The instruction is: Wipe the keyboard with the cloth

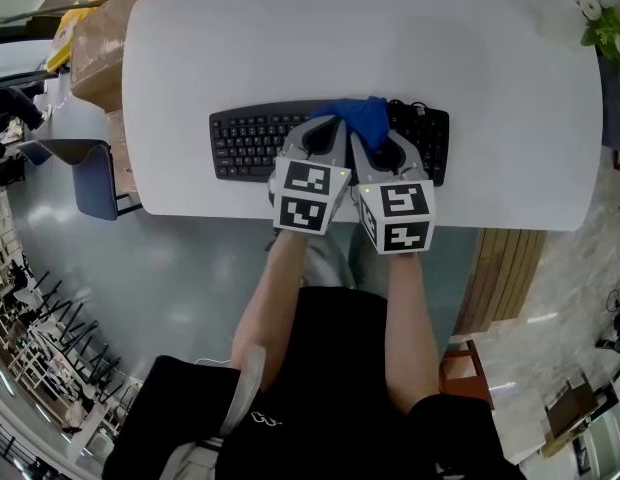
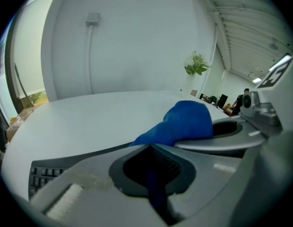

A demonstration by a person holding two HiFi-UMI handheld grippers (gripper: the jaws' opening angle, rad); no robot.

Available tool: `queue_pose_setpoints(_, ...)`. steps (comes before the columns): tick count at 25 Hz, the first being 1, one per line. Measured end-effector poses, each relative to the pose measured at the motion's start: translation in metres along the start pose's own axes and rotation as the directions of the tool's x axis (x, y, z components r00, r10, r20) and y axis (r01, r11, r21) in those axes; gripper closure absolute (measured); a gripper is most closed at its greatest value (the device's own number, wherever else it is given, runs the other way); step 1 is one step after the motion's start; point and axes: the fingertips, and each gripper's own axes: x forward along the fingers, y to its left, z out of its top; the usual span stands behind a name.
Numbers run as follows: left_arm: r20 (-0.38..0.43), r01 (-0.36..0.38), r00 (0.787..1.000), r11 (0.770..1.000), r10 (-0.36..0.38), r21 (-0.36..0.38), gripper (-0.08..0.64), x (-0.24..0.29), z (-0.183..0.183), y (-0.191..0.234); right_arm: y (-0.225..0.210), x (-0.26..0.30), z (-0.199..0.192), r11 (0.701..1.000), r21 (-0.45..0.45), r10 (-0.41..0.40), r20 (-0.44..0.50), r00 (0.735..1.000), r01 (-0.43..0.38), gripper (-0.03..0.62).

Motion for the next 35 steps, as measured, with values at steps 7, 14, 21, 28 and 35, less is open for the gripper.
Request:
queue_pose_setpoints(7, -0.007, 0.028, 1.000, 0.999, -0.028, 0.020, 0.564, 0.012, 0.009, -0.022, -0.022, -0.011, 0.002, 1.000, 0.005, -0.027, 0.005, 1.000, 0.027, 0.502)
queue_pose_setpoints(14, -0.005, 0.049, 0.999, 0.998, -0.049, 0.042, 0.564, 0.021, 0.015, -0.042, -0.039, -0.025, 0.004, 0.998, 0.004, -0.055, 0.016, 0.998, 0.055, 0.503)
queue_pose_setpoints(21, 0.008, 0.092, 0.996, 0.995, -0.093, 0.037, 0.563, 0.033, 0.021, -0.064, -0.061, -0.038, 0.002, 0.995, 0.012, -0.102, 0.026, 0.994, 0.102, 0.503)
queue_pose_setpoints(28, 0.016, 0.119, 0.993, 0.991, -0.120, 0.063, 0.563, 0.042, 0.030, -0.101, -0.089, -0.065, 0.000, 0.989, 0.026, -0.145, 0.051, 0.988, 0.144, 0.503)
queue_pose_setpoints(35, 0.044, 0.132, 0.990, 0.989, -0.135, 0.067, 0.563, 0.043, 0.035, -0.127, -0.106, -0.086, -0.003, 0.983, 0.003, -0.181, 0.068, 0.981, 0.181, 0.503)
